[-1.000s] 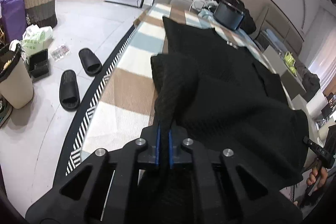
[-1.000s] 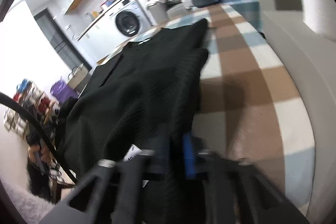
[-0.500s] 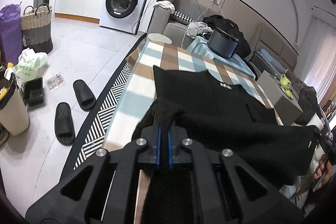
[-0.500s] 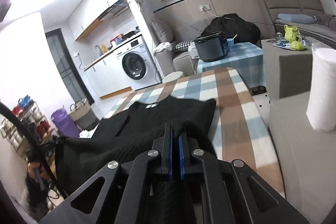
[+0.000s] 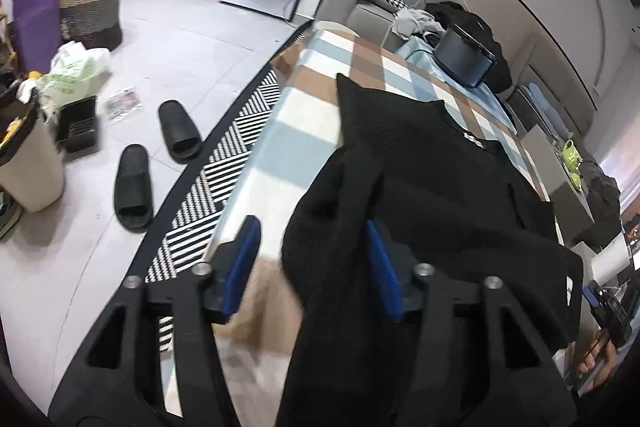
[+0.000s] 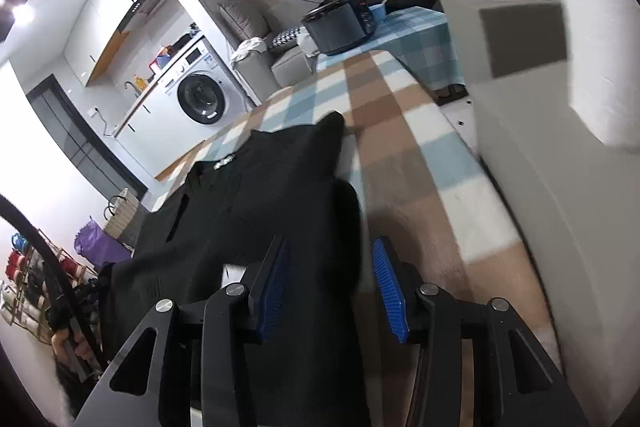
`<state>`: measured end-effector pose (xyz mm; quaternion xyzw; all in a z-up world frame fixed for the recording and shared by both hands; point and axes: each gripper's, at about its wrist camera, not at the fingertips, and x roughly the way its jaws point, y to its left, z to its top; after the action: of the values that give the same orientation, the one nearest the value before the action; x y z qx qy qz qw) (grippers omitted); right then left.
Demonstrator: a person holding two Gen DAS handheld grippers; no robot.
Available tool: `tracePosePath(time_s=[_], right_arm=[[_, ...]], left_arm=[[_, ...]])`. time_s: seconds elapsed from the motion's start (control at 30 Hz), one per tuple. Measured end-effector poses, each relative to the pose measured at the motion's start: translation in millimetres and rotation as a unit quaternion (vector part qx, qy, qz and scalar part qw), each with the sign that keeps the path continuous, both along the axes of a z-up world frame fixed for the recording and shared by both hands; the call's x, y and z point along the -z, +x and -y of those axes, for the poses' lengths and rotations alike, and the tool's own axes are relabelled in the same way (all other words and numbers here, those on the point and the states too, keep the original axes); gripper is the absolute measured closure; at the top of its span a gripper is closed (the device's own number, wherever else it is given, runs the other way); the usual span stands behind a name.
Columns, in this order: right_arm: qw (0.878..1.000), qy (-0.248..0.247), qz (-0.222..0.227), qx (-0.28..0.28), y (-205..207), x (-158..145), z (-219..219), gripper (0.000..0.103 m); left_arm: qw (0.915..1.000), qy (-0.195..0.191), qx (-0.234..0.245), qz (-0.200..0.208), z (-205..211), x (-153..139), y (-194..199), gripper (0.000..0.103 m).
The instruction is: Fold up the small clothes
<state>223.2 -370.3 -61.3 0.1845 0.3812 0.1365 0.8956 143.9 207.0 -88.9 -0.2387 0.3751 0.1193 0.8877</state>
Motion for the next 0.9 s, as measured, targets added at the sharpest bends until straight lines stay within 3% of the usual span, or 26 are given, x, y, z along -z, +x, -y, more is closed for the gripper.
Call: tracePosePath(time_s=[0.17,0.3,0.37,0.5,0.7,0.9], right_arm=[[1.0,0.019,0.0,-0.006,-49.4,-3.9,0.3,0.058],[0.999,0.044,0.002,-0.024,-78.2,-5.6,-12.4,0.051],[0.998,0.054,0.0,-0.042,-88.5,-3.7,-24.8,0.05],[0.995,0.067,-0.007,-0.079,-101.8,2.2,-49.8,0.05],[0.985,0.112,-0.032,-0.13,-115.1,20.6,-81.8,0.05],[0.98,0.121,-0.044,-0.15,-101.7,38.9,-124.5,0.05]], left_arm=[[1.0,-0.002,0.0,0.006,17.1,-0.5,-38.0,0.05],[0.9989,0.004,0.045,0.009,49.3,-4.7,-52.4,0.049],[0.9973,0.021,0.068,0.017,71.7,-6.8,-58.8,0.043],[0.9917,0.041,0.12,0.02,116.5,-4.7,-61.8,0.039],[0.9845,0.019,0.174,0.006,164.0,9.1,-65.8,0.039],[0.9797,-0.003,0.2,-0.019,192.4,27.3,-66.2,0.039]])
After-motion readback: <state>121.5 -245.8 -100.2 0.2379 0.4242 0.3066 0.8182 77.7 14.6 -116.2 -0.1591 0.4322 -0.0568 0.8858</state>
